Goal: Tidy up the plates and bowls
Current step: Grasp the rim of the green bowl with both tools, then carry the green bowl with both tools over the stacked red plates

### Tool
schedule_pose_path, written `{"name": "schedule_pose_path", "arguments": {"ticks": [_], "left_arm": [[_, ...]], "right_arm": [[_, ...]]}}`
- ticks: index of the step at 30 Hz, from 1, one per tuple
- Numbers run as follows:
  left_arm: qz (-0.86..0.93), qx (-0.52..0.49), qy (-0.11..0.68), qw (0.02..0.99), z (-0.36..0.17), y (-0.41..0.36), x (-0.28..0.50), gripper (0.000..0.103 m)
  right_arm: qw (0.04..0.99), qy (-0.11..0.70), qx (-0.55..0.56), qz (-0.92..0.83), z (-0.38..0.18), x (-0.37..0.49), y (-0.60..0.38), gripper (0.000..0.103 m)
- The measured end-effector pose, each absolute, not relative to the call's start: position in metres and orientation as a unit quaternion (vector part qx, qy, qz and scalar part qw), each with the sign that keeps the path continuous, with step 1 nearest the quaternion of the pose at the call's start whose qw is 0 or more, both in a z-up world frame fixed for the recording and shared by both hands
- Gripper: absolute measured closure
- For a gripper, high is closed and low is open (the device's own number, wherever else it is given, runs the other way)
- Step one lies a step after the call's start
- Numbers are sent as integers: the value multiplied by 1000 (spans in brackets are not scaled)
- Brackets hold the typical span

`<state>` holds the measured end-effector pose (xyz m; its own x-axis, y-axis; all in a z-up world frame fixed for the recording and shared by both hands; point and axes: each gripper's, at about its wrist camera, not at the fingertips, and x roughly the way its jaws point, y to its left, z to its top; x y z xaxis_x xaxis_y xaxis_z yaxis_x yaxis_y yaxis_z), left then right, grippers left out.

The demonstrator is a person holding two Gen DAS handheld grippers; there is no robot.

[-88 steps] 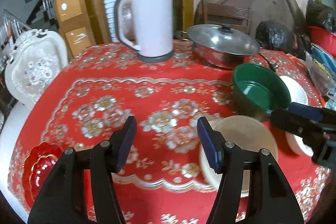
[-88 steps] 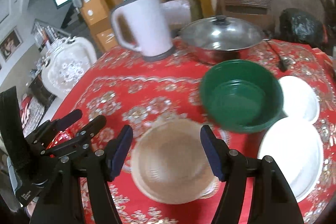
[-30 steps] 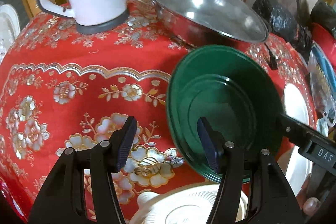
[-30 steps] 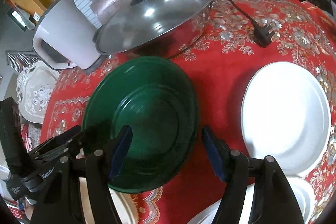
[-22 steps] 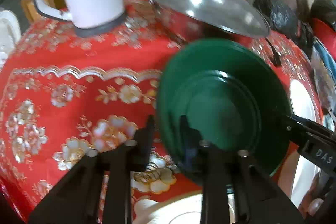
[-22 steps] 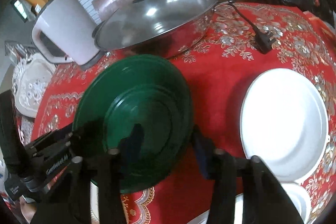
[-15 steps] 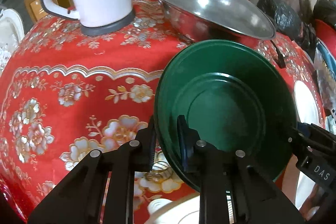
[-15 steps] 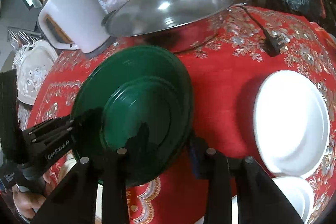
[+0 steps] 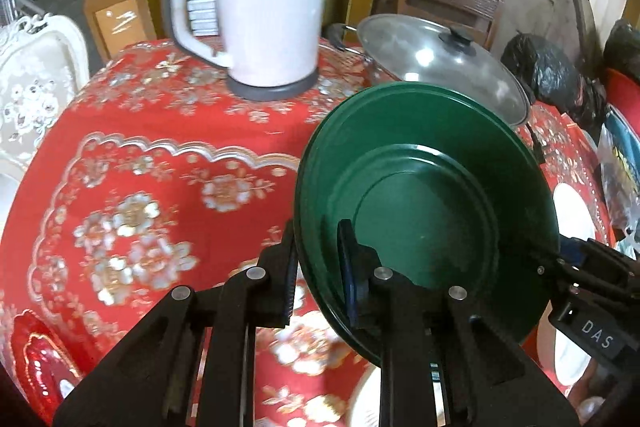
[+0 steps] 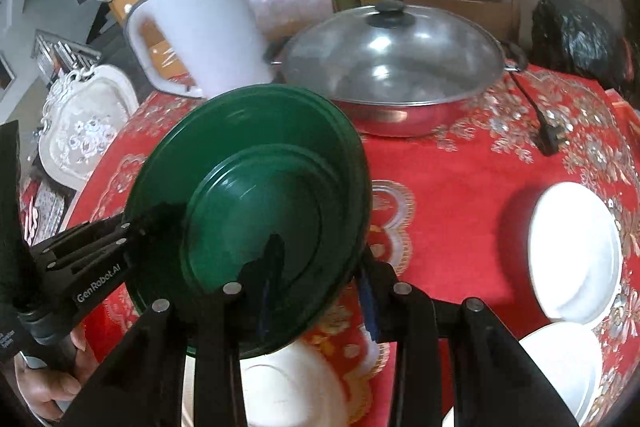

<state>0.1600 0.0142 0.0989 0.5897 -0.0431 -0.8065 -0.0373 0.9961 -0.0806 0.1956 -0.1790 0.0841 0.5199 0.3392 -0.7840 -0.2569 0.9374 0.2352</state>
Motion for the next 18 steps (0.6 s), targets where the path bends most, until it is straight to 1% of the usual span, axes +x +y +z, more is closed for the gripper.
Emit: {"name": "schedule_pose_path", "arguments": {"ticks": [10,18], "left_arm": [[31,-62,444,893,110,77,106,85],[67,-81,430,897,120,138,41,84]], "right_arm": [[861,456,20,224,90,159,-125,68],[854,444,-11,272,101,116,-66,66]]}}
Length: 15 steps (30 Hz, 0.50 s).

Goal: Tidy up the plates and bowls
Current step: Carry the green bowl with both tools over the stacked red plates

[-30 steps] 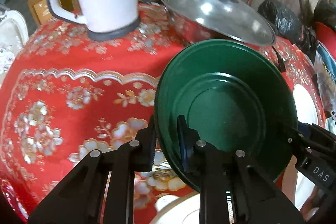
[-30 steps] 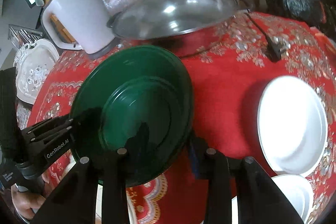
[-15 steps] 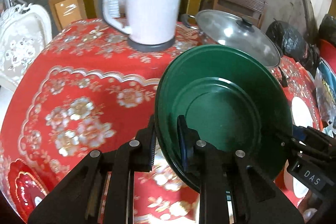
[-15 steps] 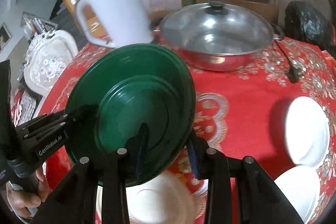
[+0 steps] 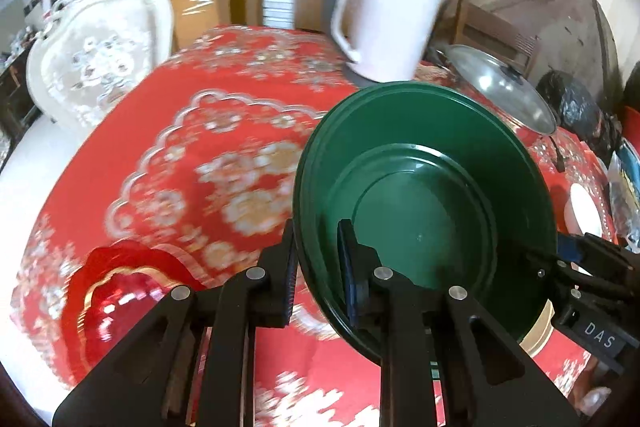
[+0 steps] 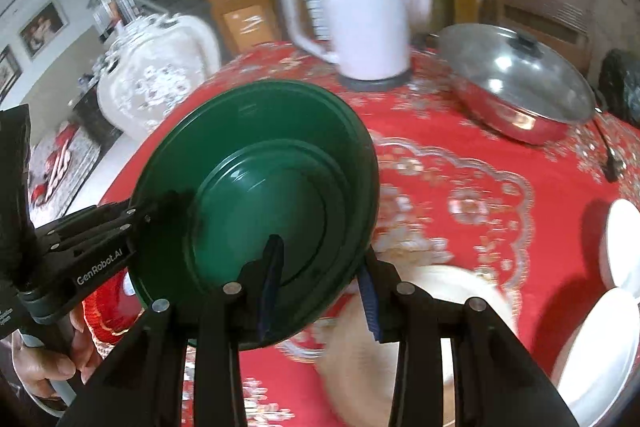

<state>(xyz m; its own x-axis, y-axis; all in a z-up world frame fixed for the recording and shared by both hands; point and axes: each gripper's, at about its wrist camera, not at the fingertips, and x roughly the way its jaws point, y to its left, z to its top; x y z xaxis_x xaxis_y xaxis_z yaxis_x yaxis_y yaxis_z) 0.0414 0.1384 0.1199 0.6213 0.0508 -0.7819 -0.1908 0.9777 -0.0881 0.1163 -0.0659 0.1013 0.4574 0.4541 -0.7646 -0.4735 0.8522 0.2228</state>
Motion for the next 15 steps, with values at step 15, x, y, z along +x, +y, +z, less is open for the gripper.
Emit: {"name": "schedule_pose_path", "arguments": {"ticks": [15], "left_arm": [[143,-124,408,893,119,244,-63,84]], "right_arm": [[819,438,-68,364,96,57,45,65]]}}
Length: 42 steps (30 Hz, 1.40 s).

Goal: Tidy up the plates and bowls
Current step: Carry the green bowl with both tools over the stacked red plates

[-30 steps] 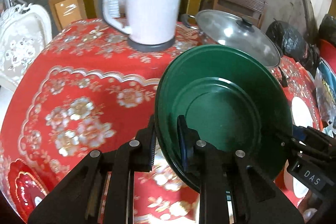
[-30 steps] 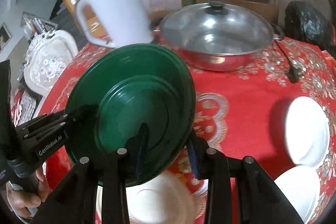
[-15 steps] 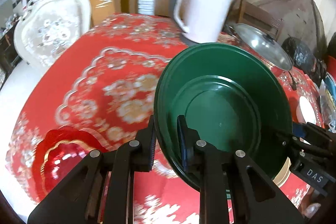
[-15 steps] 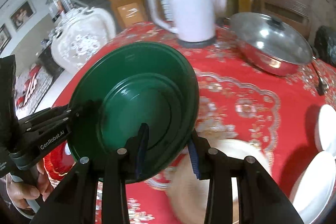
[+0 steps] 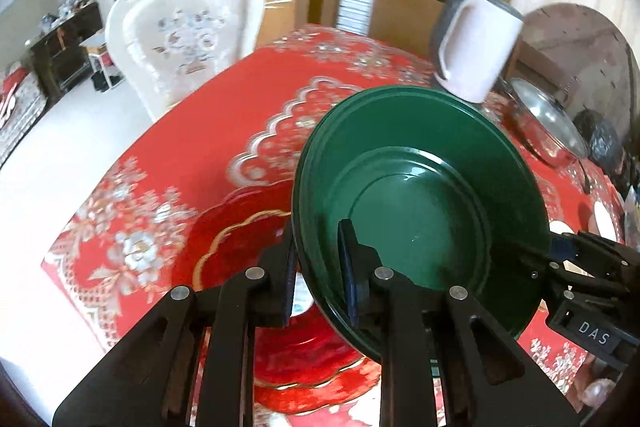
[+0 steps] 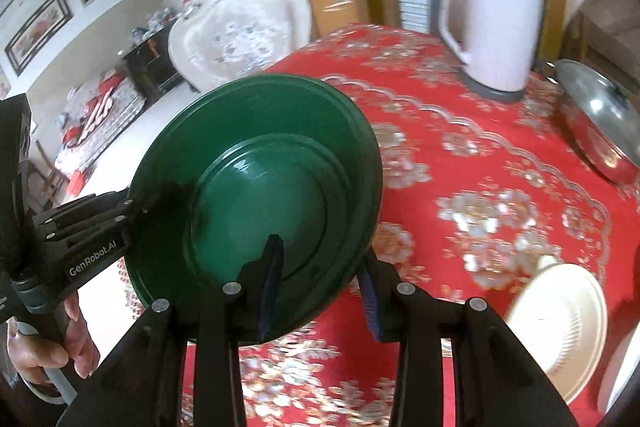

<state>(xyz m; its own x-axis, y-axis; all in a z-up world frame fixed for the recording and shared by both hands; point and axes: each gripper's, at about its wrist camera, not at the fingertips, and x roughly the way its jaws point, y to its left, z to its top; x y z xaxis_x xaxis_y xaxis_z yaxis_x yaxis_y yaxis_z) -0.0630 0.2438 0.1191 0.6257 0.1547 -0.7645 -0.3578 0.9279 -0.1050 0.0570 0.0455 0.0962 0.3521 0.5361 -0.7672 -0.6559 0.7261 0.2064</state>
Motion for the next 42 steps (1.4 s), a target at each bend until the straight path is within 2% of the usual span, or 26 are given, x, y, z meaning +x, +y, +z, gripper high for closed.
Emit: {"name": "schedule_pose_path", "arguments": {"ticks": [12,42], "left_arm": [[181,-165,409,879,95,290,-102,84],[199,-192,436,856,49,303,-115,84]], "right_arm": [[791,457,-104,393,71,37,104,65],[766,489,-120,400,41,21,130,64]]}}
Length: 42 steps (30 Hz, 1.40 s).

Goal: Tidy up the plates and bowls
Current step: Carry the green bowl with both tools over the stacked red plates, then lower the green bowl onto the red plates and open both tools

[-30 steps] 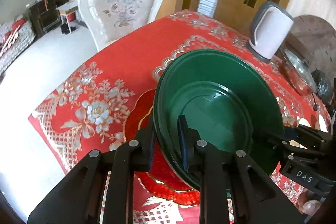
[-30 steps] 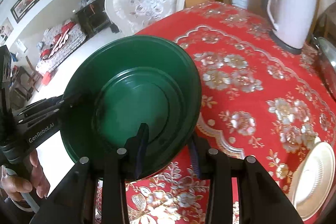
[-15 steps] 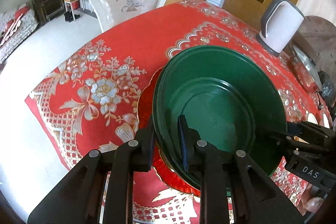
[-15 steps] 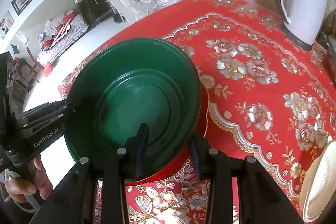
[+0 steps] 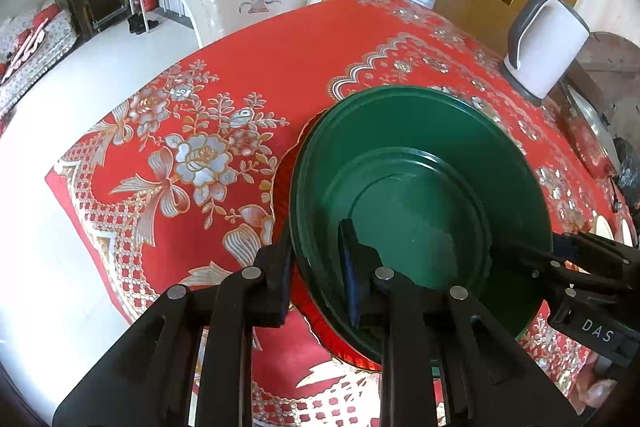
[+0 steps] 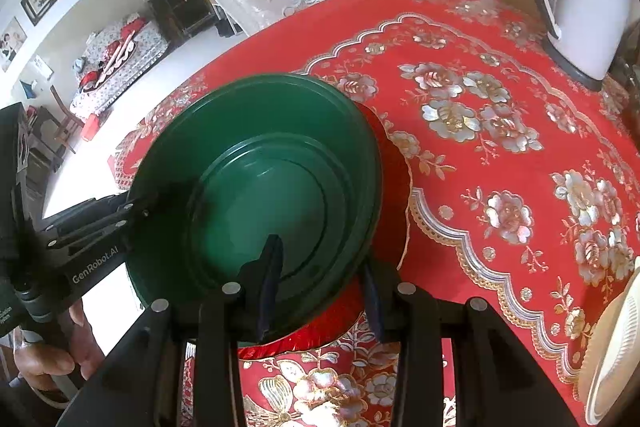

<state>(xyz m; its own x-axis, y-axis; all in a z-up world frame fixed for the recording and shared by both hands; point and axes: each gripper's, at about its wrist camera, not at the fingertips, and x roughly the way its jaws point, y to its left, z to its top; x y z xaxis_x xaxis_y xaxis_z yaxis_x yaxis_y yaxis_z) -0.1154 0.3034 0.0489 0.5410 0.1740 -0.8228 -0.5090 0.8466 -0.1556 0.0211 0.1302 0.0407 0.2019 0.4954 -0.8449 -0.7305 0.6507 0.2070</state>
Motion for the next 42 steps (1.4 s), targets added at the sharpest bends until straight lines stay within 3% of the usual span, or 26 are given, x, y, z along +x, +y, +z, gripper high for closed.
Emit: {"name": "schedule_pose_path", "arguments": {"ticks": [2,6,15,18,19,42], "left_arm": [[201,-191,435,857,49,303,-115,83],[207,-191,434,856,48,302,-115,78],[219,-180,404,870,62,300,-122,75],[221,-173,389,877,72,296,-125,48],[220,-171,382,881,75,294,-127,45],[203,-116,353,906,99,250,-121,45]], "right_arm": [[760,494,-113,406,40,21,130,60],[748,502,-79,427,42,23,126,40],[756,491,-63,428,52,20,115,39],[759,488,-57,427,56,19,109,39],[760,487,-56,426,57,19,109,39],[774,470,-46,422,69,9,90,37]]}}
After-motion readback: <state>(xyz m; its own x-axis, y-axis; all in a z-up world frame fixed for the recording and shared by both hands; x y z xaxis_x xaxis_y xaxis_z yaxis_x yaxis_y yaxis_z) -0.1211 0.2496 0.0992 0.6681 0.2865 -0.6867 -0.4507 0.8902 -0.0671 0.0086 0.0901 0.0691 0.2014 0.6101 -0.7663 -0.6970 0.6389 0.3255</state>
